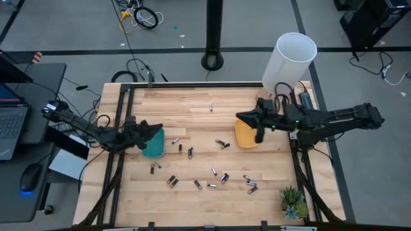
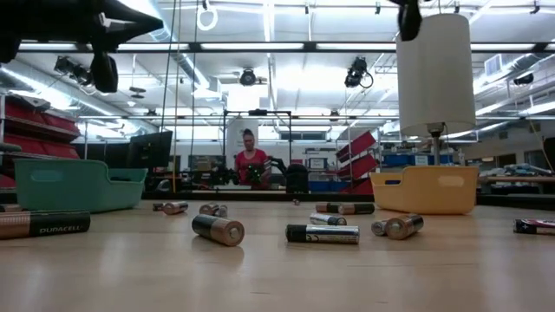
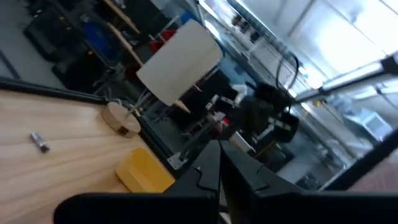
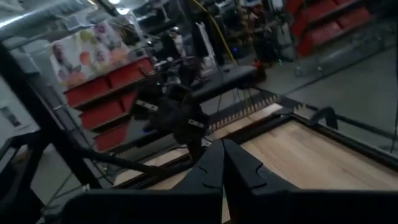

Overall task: Sort batteries
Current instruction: Put the black battery into the green bin

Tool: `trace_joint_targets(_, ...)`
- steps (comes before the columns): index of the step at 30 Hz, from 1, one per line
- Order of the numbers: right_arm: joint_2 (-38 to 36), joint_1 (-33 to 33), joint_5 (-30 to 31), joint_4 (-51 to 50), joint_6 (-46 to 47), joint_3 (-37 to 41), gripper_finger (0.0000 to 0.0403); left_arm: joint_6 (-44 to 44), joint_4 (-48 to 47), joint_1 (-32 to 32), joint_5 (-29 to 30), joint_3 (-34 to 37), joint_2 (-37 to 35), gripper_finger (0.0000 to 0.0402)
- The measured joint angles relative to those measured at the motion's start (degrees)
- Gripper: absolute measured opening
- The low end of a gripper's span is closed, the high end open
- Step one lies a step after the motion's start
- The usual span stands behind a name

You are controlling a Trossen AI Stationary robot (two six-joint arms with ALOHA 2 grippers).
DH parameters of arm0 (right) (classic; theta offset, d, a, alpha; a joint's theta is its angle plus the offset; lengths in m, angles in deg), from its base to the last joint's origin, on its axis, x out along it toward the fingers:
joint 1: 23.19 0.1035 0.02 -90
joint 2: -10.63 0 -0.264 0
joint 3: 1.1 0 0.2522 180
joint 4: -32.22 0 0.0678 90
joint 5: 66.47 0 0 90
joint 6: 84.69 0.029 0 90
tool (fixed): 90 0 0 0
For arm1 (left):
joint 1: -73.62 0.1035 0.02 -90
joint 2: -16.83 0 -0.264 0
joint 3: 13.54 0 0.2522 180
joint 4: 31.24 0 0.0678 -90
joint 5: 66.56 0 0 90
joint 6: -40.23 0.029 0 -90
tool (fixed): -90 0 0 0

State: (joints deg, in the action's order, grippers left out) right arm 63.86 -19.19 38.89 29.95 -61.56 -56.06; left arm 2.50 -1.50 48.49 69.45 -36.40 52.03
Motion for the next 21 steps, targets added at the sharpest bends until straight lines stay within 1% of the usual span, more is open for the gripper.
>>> trace_joint_targets(2, 3.2, -0.4, -1.1, -0.1, 1.7, -1.9, 0.0018, 0.7, -0.4, 0.0, -1.3, 0.0, 0.0, 0.0033)
trace_joint_targets(5, 7.3, -1.1, -5.1, -1.7, 4.8, -5.1, 0.0043, 1.4, -2.1, 0.0, -2.1, 0.0, 0.0, 0.0058)
trace_joint_targets(7, 9.3, -1.8, -7.5, -5.9, 7.2, -8.2, 0.0061, 1.2, -5.5, 0.0, -2.8, -1.2, 0.0, 0.0078)
trace_joint_targets(8, 10.2, -2.0, -7.6, -9.4, 8.1, -10.0, 0.0069, 0.1, -8.4, 0.1, -3.4, -2.5, 0.0, 0.0086)
trace_joint_targets(9, 10.9, -2.0, -7.4, -13.1, 8.4, -12.0, 0.0075, -1.6, -12.5, 0.3, -3.7, -4.2, 0.0, 0.0092)
trace_joint_targets(12, 12.7, -1.9, -3.6, -23.0, 7.1, -17.7, 0.0081, -6.4, -31.1, 1.5, -5.0, -11.1, 0.4, 0.0095)
trace_joint_targets(14, 13.4, -1.8, -3.0, -27.2, 5.5, -20.5, 0.0081, -7.4, -43.8, 3.0, -8.3, -16.7, 1.5, 0.0092)
trace_joint_targets(16, 13.8, -1.9, -3.0, -29.7, 3.6, -21.8, 0.008, -7.6, -54.0, 5.1, -12.4, -21.7, 2.9, 0.0089)
trace_joint_targets(19, 14.0, -2.3, -3.0, -32.1, 0.6, -21.9, 0.008, -5.9, -64.2, 8.6, -19.6, -27.9, 6.9, 0.0086)
trace_joint_targets(21, 14.5, -2.6, -3.0, -34.0, -0.7, -21.9, 0.008, -4.3, -68.2, 10.5, -24.5, -30.9, 10.3, 0.0086)
